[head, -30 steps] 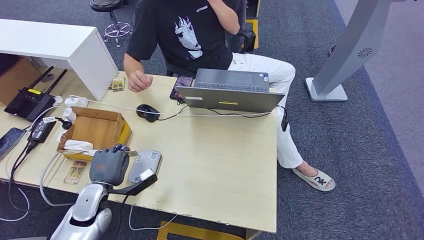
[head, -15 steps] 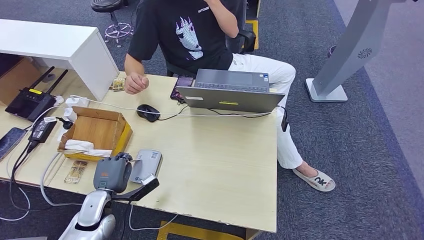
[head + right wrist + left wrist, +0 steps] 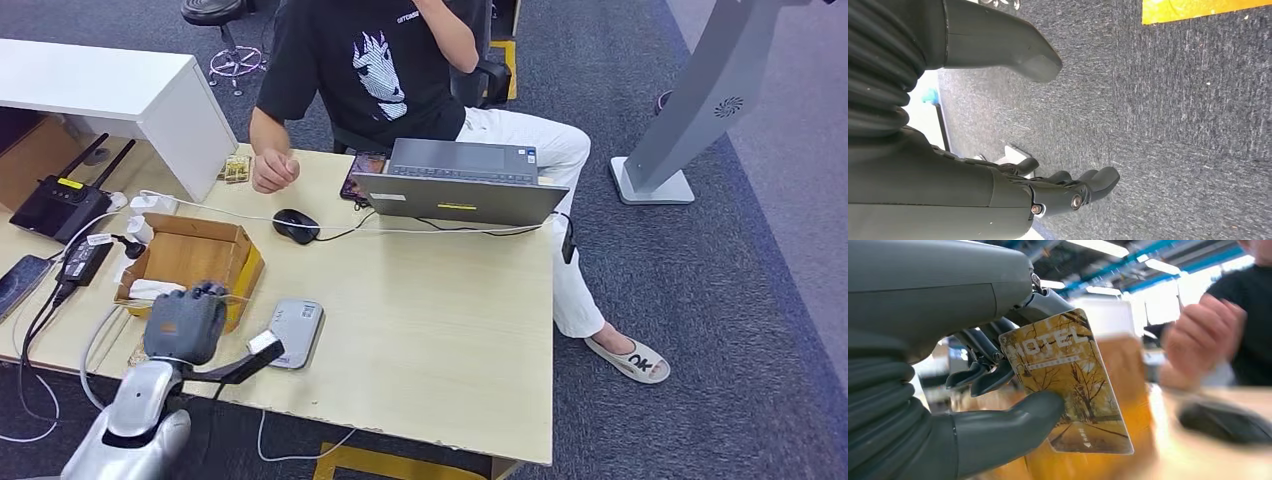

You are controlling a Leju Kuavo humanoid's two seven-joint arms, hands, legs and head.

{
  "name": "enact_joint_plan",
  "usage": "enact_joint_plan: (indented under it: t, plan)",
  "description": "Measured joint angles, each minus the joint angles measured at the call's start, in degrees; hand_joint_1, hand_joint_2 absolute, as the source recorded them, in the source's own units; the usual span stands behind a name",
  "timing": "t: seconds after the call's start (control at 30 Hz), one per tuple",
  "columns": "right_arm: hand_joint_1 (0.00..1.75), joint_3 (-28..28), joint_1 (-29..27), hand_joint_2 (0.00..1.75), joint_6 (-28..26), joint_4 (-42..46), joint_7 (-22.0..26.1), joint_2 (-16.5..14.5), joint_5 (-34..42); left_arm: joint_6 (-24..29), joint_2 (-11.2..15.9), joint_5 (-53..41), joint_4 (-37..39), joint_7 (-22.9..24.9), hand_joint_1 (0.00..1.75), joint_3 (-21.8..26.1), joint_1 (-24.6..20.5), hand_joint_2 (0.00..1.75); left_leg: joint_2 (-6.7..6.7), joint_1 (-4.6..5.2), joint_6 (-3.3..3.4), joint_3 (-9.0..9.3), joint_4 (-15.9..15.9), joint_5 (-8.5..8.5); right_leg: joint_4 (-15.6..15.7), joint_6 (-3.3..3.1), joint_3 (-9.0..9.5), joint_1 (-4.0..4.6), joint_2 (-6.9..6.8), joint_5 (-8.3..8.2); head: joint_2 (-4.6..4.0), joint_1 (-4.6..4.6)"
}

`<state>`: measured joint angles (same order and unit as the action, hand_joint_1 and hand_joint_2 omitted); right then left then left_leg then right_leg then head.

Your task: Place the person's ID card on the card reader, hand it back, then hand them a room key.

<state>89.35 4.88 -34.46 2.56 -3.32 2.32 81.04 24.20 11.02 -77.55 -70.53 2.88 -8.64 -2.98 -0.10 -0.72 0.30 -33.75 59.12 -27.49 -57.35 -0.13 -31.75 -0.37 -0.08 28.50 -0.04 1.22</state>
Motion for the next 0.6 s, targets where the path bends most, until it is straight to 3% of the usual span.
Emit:
enact_joint_plan:
  t: [0.2,0.33,0.6]
  plan:
    - [0.00,0.13,-0.01,1.75,-0.24,0.04,0.22,0.00,-1.48,-2.49,10.31,1.57,-13.83,0.04,1.75,8.59,-3.29,1.75,0.00,-0.09,-0.06,-0.02,0.00,0.04,-0.01,-0.02,-0.01,0.05,0.01,0.00,0.00,0.00]
    - [0.00,0.15,0.00,1.75,-0.22,0.11,0.17,0.00,-2.57,-2.51,12.48,2.35,-16.60,0.04,1.75,10.71,-5.34,1.75,0.01,-0.09,-0.06,-0.03,0.00,0.04,-0.01,-0.02,-0.03,0.05,0.01,0.00,0.00,0.00]
    - [0.00,0.16,0.13,1.75,-0.25,0.17,0.10,0.00,-4.39,-3.72,17.62,2.32,-18.08,0.25,1.75,15.04,-13.83,1.75,0.01,-0.08,-0.10,-0.01,0.00,0.07,-0.02,-0.05,-0.02,0.04,0.02,-0.02,0.00,0.00]
